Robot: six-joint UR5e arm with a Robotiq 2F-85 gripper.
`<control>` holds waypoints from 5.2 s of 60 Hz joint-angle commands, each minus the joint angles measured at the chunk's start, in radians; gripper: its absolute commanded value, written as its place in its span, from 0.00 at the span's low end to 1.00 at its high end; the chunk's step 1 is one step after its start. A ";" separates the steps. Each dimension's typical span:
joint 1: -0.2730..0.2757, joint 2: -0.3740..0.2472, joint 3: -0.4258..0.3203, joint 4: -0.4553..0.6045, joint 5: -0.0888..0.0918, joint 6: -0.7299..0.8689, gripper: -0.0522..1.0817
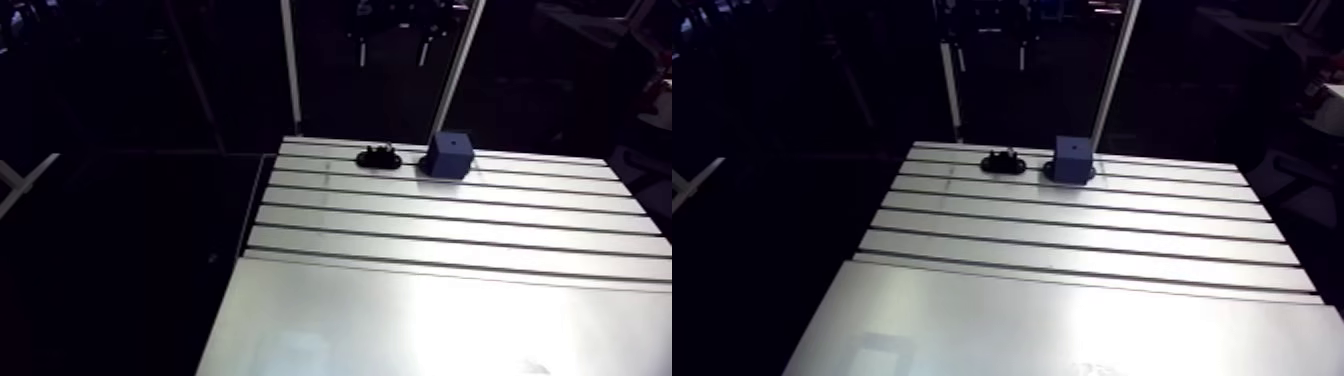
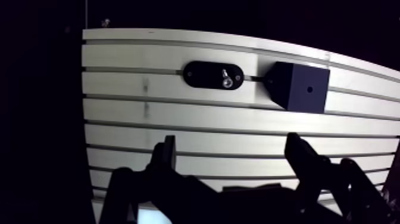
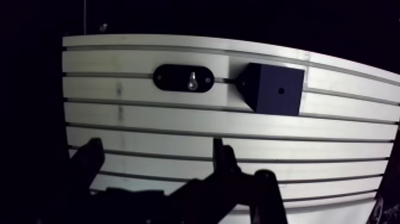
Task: Pick up the M10 bolt and insert it into the hole until fully seated.
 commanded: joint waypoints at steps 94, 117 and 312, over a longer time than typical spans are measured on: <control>-0.043 0.160 0.208 -0.423 0.012 -0.002 0.52; -0.043 0.180 0.207 -0.431 0.009 -0.006 0.54; -0.185 0.114 -0.255 0.335 0.025 -0.017 0.98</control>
